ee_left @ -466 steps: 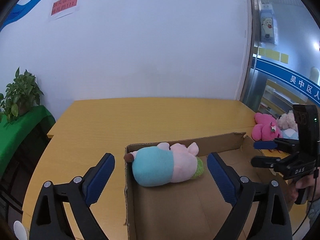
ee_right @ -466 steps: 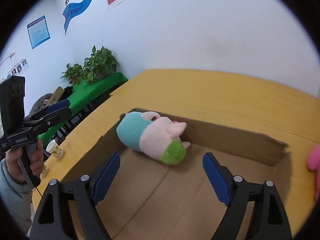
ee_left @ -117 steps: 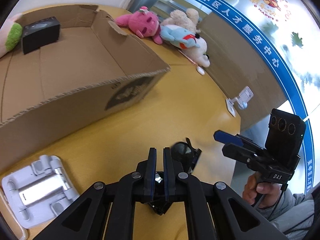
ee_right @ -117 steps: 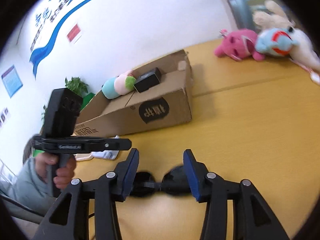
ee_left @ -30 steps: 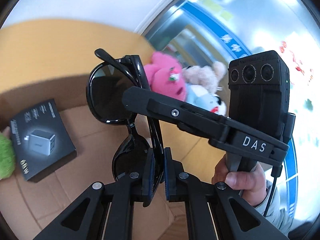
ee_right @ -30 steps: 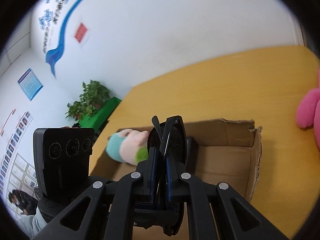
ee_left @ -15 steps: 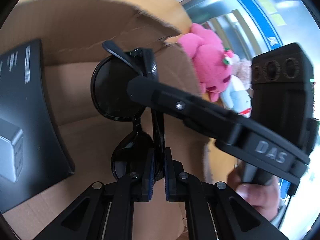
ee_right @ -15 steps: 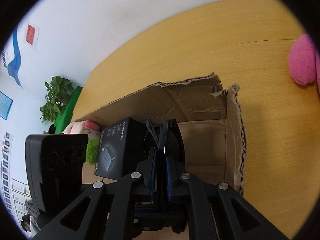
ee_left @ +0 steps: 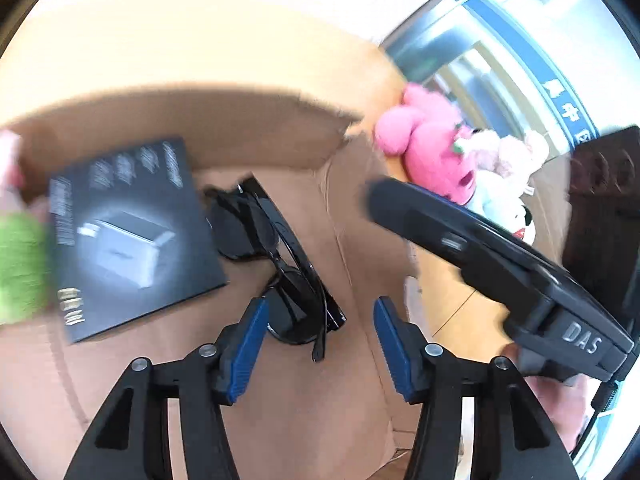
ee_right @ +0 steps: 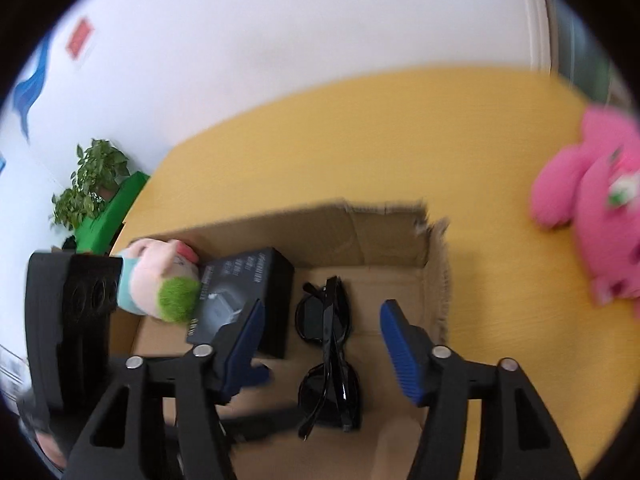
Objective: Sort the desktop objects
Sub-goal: 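Lower the sunglasses into the box beside the charger box and open both grippers, then withdraw both grippers from the box toward the white phone stand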
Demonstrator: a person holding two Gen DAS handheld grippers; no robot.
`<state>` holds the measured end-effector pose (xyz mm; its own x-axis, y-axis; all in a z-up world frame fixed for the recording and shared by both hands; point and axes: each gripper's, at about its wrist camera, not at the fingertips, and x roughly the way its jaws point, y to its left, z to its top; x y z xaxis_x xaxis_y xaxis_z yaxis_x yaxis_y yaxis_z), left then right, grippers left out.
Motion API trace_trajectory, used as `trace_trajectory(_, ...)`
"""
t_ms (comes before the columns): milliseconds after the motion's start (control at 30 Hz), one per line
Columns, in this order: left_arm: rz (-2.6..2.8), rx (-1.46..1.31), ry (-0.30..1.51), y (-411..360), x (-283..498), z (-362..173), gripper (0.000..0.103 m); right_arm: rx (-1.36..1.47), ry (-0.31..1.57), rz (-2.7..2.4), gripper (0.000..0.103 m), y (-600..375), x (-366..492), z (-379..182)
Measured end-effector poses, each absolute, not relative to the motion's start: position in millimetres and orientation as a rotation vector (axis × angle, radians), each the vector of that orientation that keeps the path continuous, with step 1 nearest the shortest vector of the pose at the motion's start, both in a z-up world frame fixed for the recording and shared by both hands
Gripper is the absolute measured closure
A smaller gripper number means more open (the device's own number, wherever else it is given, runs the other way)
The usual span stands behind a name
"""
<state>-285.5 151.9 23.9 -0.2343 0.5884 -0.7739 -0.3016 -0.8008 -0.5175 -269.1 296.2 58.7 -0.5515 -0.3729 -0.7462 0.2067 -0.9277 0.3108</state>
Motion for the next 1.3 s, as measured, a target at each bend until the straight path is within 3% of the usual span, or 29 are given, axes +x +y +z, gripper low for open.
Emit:
trace_trajectory(100, 2.229, -1.288, -0.285, 130.1, -253.1, 63.2, 0.047, 1.103, -0.141, -2.628, 0.021, 295.2, -220.6, 95.9)
trace_trajectory(167, 2.374, -1.132, -0.227, 116.5, -218.2, 91.7, 0.039, 0.984, -0.043, -2.72, 0.021, 288.8, -179.8, 113.8)
trace_trajectory(233, 2.495, -0.975, -0.167, 100.5, -178.9, 114.5, 0.022, 0.927, 0.006, -2.754, 0.02, 281.0, -150.0, 118.9)
trace_trajectory(367, 2.684, -0.706, -0.032, 82.7, -105.6, 146.1, 0.002, 0.9, 0.019, -2.81, 0.02, 255.6, -99.7, 113.5)
trace_trajectory(767, 2.91, -0.522, -0.002, 43.5, 2.8, 159.5, 0.0, 0.757, -0.011, -2.909, 0.02, 234.1, -6.9, 120.7)
trace_trajectory(1300, 2.911, -0.612, -0.046, 24.0, 27.4, 140.1, 0.0, 0.791, 0.029, -2.9, 0.02, 227.7, 18.8, 112.2)
